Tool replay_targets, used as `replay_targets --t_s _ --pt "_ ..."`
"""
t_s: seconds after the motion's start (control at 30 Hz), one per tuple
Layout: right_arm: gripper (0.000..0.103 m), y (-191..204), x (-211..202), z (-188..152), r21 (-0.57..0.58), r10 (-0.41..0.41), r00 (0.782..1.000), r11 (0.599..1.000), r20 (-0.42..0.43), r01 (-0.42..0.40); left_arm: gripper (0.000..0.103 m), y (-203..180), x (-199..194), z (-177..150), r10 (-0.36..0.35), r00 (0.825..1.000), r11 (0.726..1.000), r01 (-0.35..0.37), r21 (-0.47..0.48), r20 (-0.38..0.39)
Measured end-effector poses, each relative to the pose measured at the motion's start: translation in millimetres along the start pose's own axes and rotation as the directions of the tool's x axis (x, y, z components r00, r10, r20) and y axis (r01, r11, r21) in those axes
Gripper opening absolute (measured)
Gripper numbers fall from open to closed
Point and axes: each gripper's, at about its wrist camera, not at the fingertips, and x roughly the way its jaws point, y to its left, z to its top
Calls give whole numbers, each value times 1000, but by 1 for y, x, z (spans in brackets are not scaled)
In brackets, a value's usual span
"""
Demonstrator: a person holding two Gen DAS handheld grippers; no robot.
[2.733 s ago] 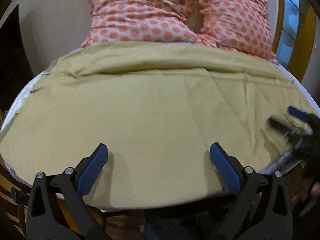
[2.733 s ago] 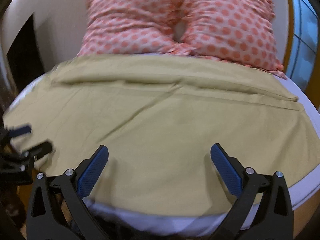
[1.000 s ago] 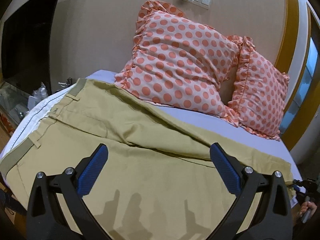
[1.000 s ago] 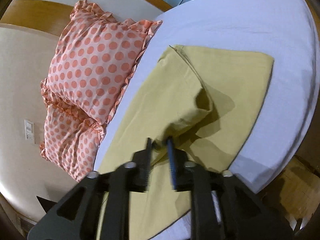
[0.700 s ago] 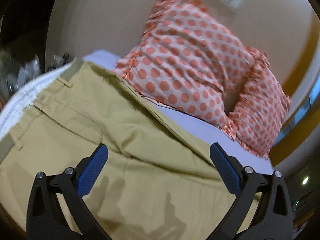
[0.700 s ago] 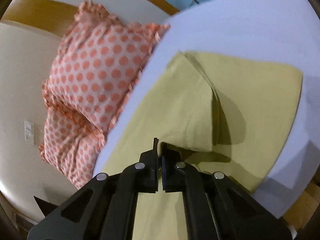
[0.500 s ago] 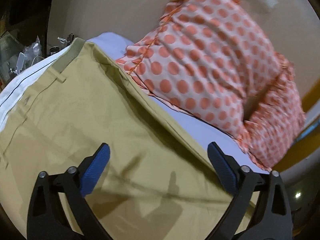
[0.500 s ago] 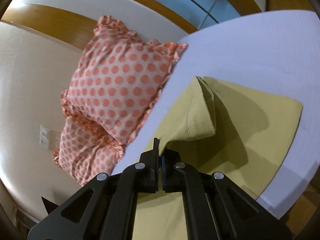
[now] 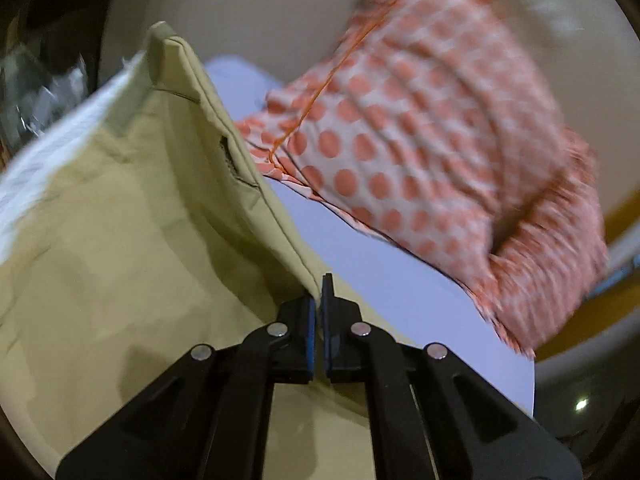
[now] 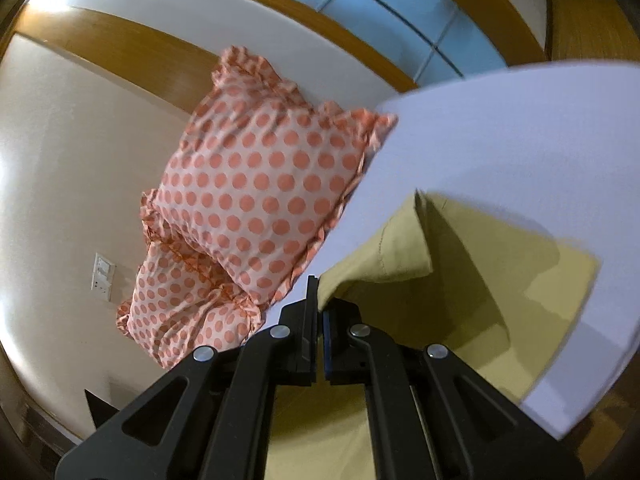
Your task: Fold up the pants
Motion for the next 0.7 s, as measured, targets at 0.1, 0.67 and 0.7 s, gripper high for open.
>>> replay_targets --t_s 0.1,0.67,0.7 --pt "2 -8 -19 -1 -16 -32 999 999 22 32 4 12 -72 -58 11 998 999 -14 50 64" --pt "58 -53 -67 -17 -115 -297 947 944 122 311 34 84 -123 -199 73 993 997 -72 -16 93" --pt "58 -56 -67 -16 -110 -308 943 940 127 322 41 87 -130 -201 85 990 996 -83 -22 116"
